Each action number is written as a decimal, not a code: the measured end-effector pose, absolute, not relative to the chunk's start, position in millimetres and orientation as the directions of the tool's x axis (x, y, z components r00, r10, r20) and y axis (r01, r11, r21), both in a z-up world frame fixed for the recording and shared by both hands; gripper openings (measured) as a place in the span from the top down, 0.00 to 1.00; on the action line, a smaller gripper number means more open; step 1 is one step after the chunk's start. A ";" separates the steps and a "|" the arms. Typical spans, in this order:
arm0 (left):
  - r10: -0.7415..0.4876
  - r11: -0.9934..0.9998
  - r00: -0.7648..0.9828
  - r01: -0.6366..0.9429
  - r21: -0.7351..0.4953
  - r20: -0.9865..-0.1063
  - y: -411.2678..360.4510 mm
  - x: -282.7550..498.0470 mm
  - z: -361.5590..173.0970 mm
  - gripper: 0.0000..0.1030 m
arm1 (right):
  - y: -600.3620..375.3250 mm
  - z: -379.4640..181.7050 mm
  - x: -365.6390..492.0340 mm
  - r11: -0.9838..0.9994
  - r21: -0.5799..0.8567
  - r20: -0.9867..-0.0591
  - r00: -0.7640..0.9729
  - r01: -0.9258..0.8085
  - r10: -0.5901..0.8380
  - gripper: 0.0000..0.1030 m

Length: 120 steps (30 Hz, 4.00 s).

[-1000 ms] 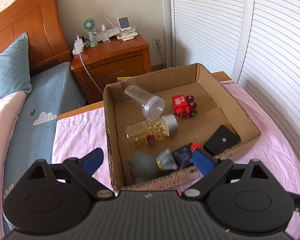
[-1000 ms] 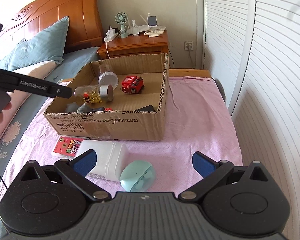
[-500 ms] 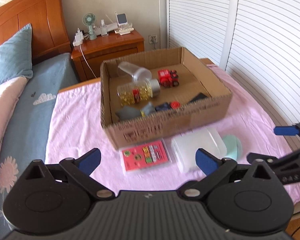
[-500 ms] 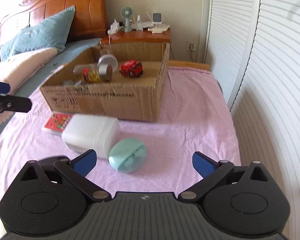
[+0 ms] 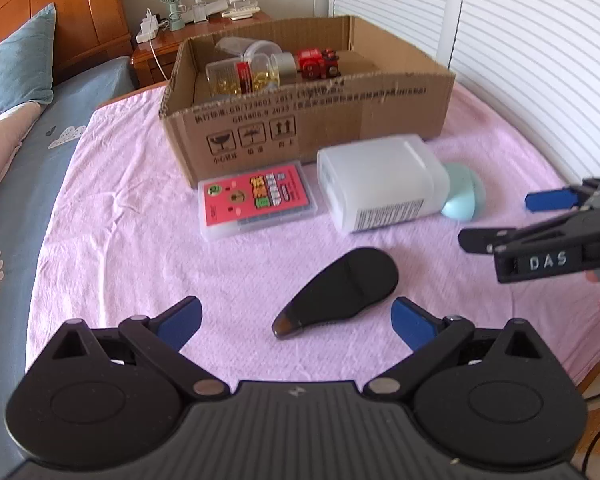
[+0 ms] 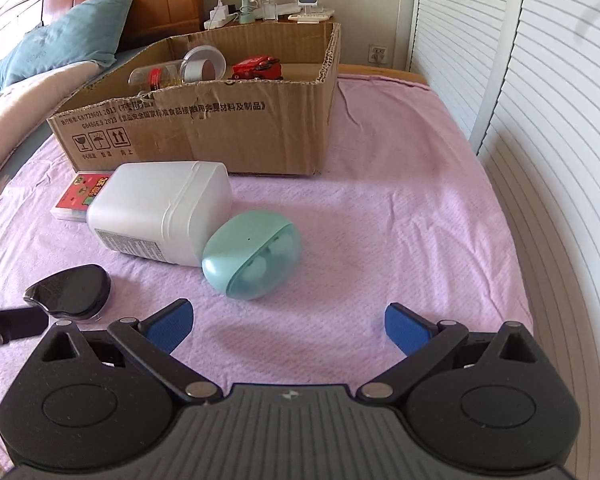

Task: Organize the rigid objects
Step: 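Move the left tool to the black oval pad and grasp it, then move the right tool to the mint-green round case and grasp it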

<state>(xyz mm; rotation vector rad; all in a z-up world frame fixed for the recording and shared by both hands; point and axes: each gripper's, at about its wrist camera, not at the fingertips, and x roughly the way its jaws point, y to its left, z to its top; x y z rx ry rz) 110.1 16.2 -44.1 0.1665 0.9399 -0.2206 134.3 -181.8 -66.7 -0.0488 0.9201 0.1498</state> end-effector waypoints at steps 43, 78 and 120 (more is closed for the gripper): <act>-0.130 0.980 0.578 0.200 -0.015 -0.806 -1.1 130.9 -66.9 0.01 | -183.6 -72.1 119.4 0.970 -0.034 -0.763 0.633 -0.240 0.130 0.00; -0.098 0.990 0.608 0.139 -0.016 -0.788 27.6 134.2 -64.5 0.13 | -199.0 -68.1 149.7 0.987 -0.005 -0.748 0.656 -0.158 0.101 0.00; -0.089 0.992 0.649 0.124 -0.010 -0.755 25.5 132.7 -69.3 0.07 | -192.1 -66.4 156.3 0.969 -0.031 -0.713 0.684 -0.246 0.151 0.41</act>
